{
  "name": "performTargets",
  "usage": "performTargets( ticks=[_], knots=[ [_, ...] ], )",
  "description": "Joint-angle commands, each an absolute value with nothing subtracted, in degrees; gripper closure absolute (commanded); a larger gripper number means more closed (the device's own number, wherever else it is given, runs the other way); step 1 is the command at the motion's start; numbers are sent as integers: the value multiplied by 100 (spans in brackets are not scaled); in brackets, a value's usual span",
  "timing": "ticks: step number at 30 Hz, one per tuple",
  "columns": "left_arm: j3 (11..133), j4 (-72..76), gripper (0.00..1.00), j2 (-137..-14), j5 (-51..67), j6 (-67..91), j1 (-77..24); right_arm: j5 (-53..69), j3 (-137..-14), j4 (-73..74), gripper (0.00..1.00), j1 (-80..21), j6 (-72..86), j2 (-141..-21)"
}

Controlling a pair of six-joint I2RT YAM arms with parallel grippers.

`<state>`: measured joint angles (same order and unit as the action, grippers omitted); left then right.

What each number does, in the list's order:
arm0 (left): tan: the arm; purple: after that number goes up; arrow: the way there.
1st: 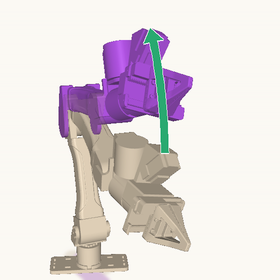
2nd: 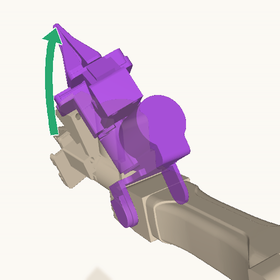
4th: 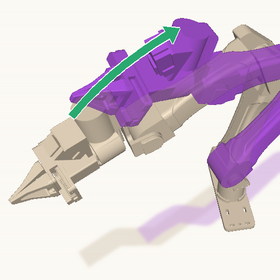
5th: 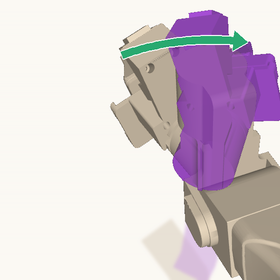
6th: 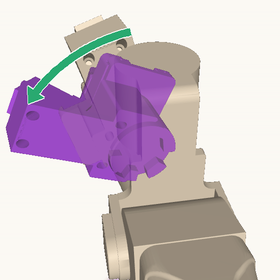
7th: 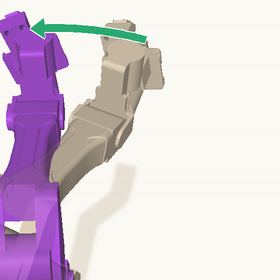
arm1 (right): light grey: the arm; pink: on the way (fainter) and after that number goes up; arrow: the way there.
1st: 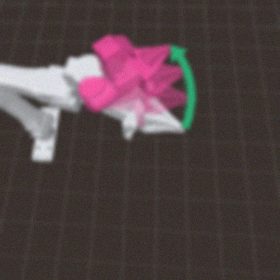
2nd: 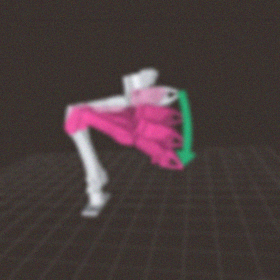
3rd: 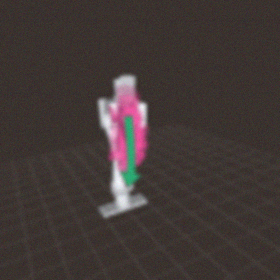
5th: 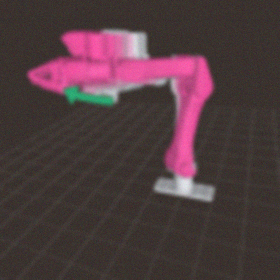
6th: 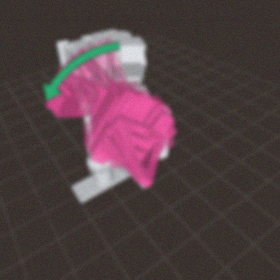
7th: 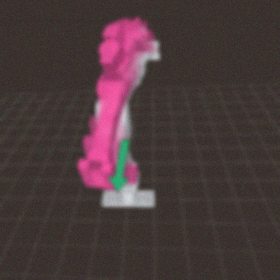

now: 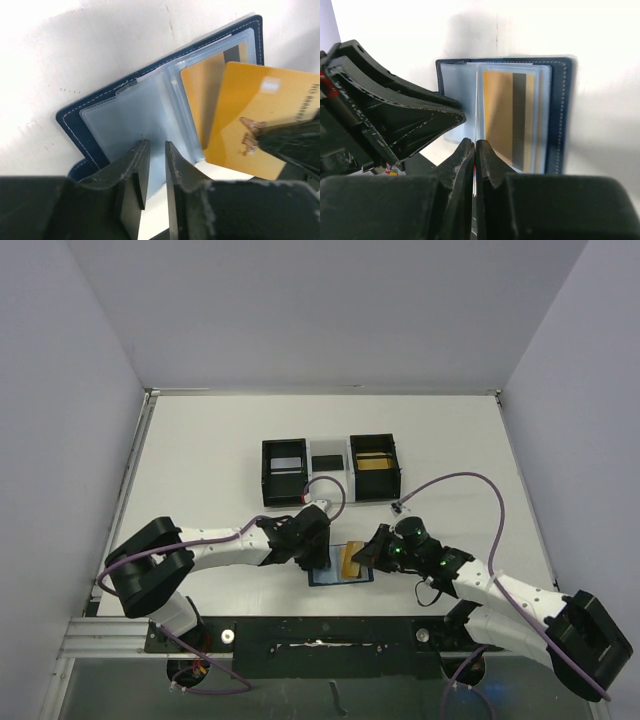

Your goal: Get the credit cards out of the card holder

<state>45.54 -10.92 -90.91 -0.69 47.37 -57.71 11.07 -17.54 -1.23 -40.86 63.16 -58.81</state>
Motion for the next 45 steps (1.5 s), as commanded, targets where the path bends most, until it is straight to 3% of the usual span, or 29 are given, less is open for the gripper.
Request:
performTargets(
  ticks=[1,16,24,26,36,45],
  knots=[
    [4768,-1357,74,-8845,-279,4696,-5769,627,-1962,552,100,-3939,6082,-5137],
    [5439,-2156,50,-8262,-622,4619,-5640,641,-1967,57,100,-3779,4748,-4491],
    [5051,-2454,31,-7127,-281,3892,-4662,-577,-2481,488,100,-3711,3889,-4156],
    [4995,-2537,30,-6876,-109,3665,-4287,-832,-2849,931,100,-3487,3620,-4201],
    [4845,-2747,29,-6160,-314,2430,-3001,460,-3919,1208,100,-1697,2435,-5179],
    [4382,-2502,28,-6114,-537,2013,-2970,496,-4478,22,100,-1630,642,-6353]
  ],
)
